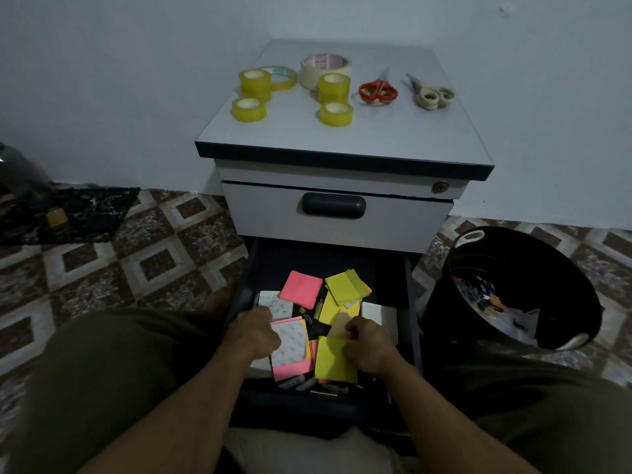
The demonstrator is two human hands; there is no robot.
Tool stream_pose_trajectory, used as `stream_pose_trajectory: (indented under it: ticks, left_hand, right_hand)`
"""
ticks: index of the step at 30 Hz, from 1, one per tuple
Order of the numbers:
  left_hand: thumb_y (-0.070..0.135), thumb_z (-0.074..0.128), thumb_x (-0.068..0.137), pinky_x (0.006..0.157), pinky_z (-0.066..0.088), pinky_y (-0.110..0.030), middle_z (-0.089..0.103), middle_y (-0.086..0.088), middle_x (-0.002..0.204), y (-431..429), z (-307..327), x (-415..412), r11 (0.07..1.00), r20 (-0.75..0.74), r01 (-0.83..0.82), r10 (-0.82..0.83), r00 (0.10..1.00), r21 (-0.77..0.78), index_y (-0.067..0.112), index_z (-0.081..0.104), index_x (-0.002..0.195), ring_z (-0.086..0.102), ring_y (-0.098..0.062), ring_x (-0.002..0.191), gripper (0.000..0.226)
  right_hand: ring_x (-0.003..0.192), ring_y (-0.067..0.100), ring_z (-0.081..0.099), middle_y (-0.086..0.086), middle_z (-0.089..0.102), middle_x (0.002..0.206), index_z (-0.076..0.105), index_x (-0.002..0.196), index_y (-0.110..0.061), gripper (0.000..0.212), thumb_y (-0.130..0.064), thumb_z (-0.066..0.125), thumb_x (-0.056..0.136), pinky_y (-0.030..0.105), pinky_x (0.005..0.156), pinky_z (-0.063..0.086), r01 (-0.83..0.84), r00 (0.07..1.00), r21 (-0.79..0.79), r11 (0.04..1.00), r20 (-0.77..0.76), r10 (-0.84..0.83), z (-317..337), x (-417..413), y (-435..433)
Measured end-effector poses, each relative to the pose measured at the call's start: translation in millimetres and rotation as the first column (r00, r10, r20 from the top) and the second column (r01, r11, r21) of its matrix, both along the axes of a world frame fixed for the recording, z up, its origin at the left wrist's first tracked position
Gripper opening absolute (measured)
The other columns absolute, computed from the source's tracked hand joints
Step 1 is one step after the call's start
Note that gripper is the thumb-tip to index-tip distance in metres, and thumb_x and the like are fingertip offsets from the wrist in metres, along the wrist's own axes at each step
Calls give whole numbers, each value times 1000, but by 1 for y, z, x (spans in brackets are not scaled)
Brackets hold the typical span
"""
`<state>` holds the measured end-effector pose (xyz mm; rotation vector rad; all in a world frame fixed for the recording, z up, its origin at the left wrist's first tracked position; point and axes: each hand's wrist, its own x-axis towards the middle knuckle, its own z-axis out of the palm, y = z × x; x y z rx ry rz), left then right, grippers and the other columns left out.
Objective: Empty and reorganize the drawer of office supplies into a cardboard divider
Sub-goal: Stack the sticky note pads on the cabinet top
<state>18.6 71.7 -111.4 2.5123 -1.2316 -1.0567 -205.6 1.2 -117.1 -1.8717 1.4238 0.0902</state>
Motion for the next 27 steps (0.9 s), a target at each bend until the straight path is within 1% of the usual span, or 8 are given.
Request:
stream_pose_trajectory:
  ticks: [6, 11, 16, 19, 20, 23, 25, 27]
  left_hand:
    - [22, 66, 80, 86, 55, -31, 66, -2, 112, 7, -7, -10, 998, 2, -48, 48, 999, -30, 23, 62, 109, 64, -23, 101, 30]
    - [5, 55, 80, 82, 52, -29, 66, -7, 108, 7, -12, -16, 969, -128, -203, 185, 974, -140, 26, 56, 99, 63, -28, 100, 28]
    - [-2, 50, 83, 73, 49, -26, 67, -5, 99, 2, -15, -11, 943, -226, -281, 239, 944, -176, 24, 57, 85, 64, -25, 95, 28]
    - [-3, 45, 86, 71, 45, -25, 64, -1, 96, -1, -16, -11, 941, -221, -276, 232, 947, -195, 24, 57, 90, 62, -23, 96, 30]
    - [-2, 46, 87, 73, 44, -25, 64, -1, 98, -2, -17, -11, 943, -212, -270, 228, 950, -193, 25, 58, 94, 61, -23, 96, 30]
    - [4, 49, 87, 83, 47, -28, 63, -5, 122, -1, -20, -12, 948, -169, -250, 219, 961, -197, 24, 56, 130, 59, -23, 106, 48]
    - [6, 50, 86, 90, 48, -30, 60, -4, 131, 2, -20, -12, 957, -129, -216, 193, 973, -195, 25, 49, 141, 58, -24, 114, 58]
    - [8, 51, 86, 88, 50, -32, 61, -3, 127, 4, -19, -13, 964, -100, -187, 171, 980, -188, 27, 48, 138, 59, -24, 111, 56]
  right_hand:
    - [122, 34, 49, 16, 43, 133, 39, 138, -10, 59, -11, 65, 85, 34, 95, 45, -45, 997, -48, 998, -61, 42, -3, 12, 20]
    - [117, 32, 54, 17, 53, 130, 43, 137, -10, 64, -3, 68, 78, 25, 80, 46, 166, 984, 54, 985, 62, -169, -8, 13, 21]
    - [99, 31, 66, 13, 69, 107, 68, 111, -6, 37, -1, 66, 74, 35, 76, 57, 302, 933, 142, 942, 159, -323, -2, 13, 8]
    - [87, 27, 64, 10, 69, 94, 69, 103, -2, 29, 4, 54, 80, 24, 60, 50, 323, 926, 48, 945, 190, -326, 5, 8, 2]
    - [90, 27, 63, 11, 68, 96, 68, 106, -2, 31, 4, 51, 80, 25, 62, 51, 339, 921, 12, 941, 201, -334, 6, 7, 1]
    - [116, 35, 53, 16, 60, 120, 61, 118, -9, 41, -2, 49, 80, 35, 99, 42, 325, 945, -160, 932, 101, -312, 4, 6, 1]
    - [131, 41, 36, 20, 41, 140, 52, 131, -15, 49, -8, 46, 83, 41, 111, 26, 351, 936, -107, 930, 20, -351, 2, 7, 1]
    - [134, 45, 32, 24, 35, 144, 45, 135, -16, 51, -12, 46, 85, 44, 112, 27, 378, 926, 5, 926, -1, -378, 0, 10, 0]
